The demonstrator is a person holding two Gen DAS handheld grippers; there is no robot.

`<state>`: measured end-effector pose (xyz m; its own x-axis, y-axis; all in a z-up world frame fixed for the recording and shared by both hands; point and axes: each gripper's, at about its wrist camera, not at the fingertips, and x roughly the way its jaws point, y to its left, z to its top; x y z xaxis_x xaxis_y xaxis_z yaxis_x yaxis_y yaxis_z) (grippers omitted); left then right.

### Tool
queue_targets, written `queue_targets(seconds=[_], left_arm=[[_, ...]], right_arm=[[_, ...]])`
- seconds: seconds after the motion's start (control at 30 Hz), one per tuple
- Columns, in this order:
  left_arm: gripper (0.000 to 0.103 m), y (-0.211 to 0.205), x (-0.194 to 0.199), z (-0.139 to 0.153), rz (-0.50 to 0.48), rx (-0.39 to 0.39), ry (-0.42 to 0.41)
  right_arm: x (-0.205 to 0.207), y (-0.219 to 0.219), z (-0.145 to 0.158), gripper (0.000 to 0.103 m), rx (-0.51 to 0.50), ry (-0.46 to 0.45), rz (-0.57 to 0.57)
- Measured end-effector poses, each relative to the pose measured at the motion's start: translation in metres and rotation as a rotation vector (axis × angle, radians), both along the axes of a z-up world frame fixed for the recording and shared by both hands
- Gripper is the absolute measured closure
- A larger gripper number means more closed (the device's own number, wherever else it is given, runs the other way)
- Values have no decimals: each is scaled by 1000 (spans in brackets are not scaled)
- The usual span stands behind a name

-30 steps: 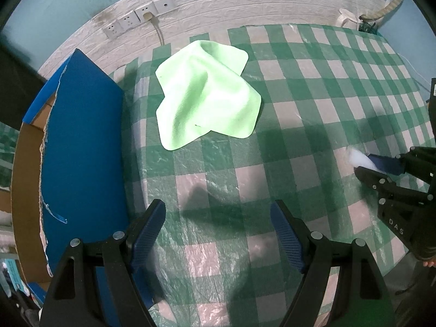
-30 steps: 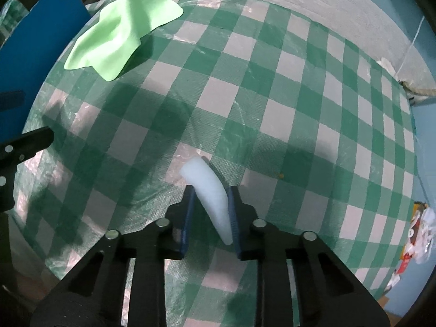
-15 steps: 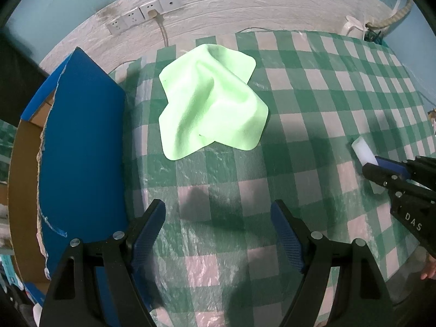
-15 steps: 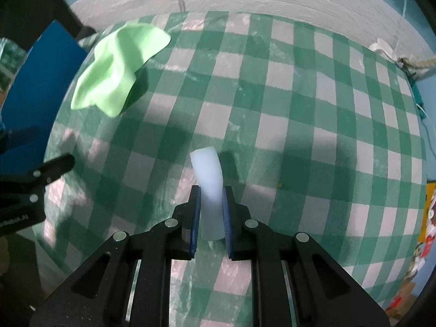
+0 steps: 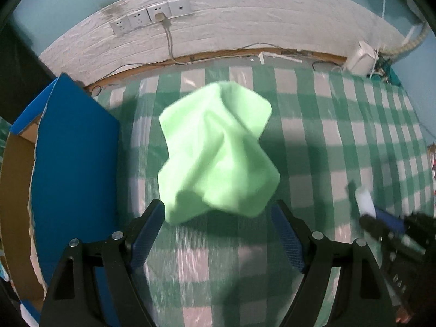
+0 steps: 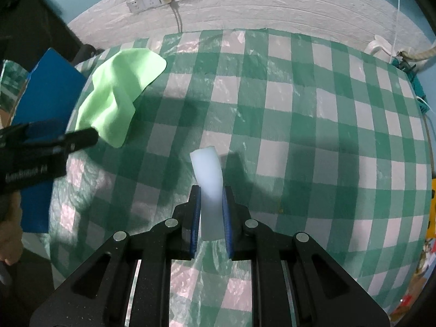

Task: Organize soft objects
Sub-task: 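Lower the left gripper onto the light-green cloth and close it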

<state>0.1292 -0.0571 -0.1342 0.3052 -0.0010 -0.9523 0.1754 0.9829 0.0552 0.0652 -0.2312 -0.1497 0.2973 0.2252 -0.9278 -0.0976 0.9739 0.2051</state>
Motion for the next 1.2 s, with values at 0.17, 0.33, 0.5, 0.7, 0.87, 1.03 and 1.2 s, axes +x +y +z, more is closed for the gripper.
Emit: queue_targets(seconds=[0.17,0.33,0.5,0.7,0.87,1.03,1.2], left_arm=[[21,1,19,0,35,-4,5],[21,-2,37,-3,63,-14,6],[21,-10,55,-13,73,29,17],[21,-7,68,-22,85,61,27],[21,2,73,-30,101,73,42],[23,-1,69,-31,57,63,23],[83,-10,59,-28,22,89,-4]], right_arm=[[-1,-1,1,89,2,-8,-23],[5,2,3,89,0,-15,-27],[18,10,8,89,-5,-37,-10],[36,21,16,89,-18,-71,-18],[42,27,23,89,-13,-89,-9],[44,36,22,89,-21,-89,7],[42,34,21,89,-31,-77,-1]])
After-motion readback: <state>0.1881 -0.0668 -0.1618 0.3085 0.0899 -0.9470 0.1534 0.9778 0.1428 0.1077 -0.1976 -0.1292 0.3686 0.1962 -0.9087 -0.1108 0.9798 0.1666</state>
